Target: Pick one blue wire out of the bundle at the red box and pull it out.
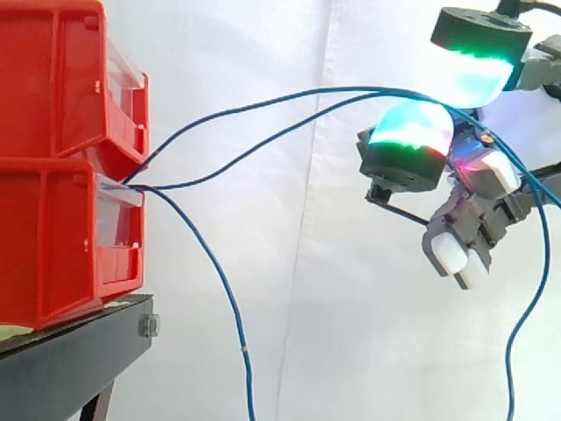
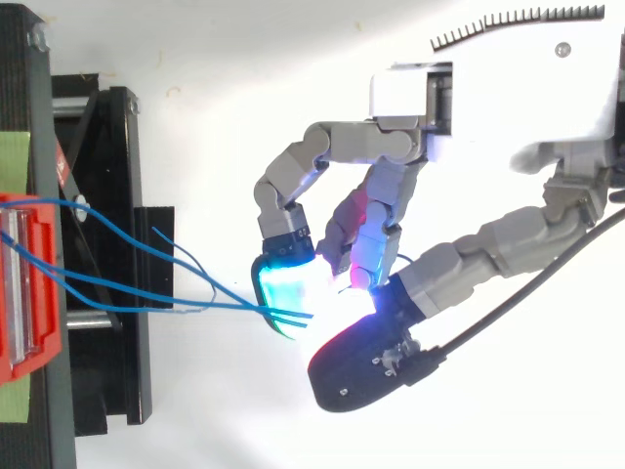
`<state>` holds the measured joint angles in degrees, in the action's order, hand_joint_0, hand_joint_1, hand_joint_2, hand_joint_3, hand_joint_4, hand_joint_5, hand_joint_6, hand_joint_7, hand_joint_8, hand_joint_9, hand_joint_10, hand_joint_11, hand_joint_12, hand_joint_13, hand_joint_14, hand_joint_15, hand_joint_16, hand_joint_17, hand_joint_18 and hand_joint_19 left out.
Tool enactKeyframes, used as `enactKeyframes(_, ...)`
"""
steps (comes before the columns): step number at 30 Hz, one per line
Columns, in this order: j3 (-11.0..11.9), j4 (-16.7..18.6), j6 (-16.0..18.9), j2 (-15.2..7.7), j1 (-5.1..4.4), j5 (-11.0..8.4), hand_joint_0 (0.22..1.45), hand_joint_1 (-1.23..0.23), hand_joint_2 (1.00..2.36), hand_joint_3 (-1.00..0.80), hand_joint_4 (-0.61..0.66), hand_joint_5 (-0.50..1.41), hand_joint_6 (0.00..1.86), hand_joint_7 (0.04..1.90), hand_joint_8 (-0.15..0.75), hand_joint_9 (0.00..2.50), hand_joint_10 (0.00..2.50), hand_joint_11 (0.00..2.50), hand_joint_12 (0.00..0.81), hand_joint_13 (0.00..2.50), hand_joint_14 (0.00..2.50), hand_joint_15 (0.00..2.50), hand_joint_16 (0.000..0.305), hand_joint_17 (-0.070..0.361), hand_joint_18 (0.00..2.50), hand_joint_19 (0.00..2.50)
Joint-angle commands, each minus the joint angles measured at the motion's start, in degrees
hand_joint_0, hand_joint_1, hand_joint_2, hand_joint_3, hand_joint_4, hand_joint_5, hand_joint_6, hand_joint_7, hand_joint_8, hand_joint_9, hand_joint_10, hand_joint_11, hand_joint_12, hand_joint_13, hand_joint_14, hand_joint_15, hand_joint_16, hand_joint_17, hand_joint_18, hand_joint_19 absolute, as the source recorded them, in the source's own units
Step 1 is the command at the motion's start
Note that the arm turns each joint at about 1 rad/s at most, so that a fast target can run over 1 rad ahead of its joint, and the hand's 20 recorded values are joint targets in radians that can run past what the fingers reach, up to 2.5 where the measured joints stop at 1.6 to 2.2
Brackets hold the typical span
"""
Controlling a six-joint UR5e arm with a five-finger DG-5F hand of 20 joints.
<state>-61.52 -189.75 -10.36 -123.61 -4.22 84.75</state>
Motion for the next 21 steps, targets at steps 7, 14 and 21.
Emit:
enactKeyframes(7,0.0,-0.1,0.0,0.0,0.0,0.06,0.57,-0.76,1.02,-0.24,0.07,-0.05,0.87,1.27,0.259,1.23,0.01,0.43,0.407,0.84,0.02,0.46,0.05,0.112,0.69,0.42)
enactKeyframes(14,0.0,-0.1,-0.1,0.0,0.0,0.06,0.58,-0.8,1.02,-0.25,0.13,-0.06,0.89,1.3,0.3,1.19,0.01,0.56,0.422,0.82,0.02,0.5,0.049,0.109,0.67,0.42)
enactKeyframes(21,0.0,-0.1,-0.1,0.0,0.0,-0.02,0.6,-0.85,1.02,-0.27,0.13,-0.07,0.91,1.26,0.307,1.16,0.01,0.61,0.426,0.82,0.02,0.51,0.048,0.109,0.67,0.41)
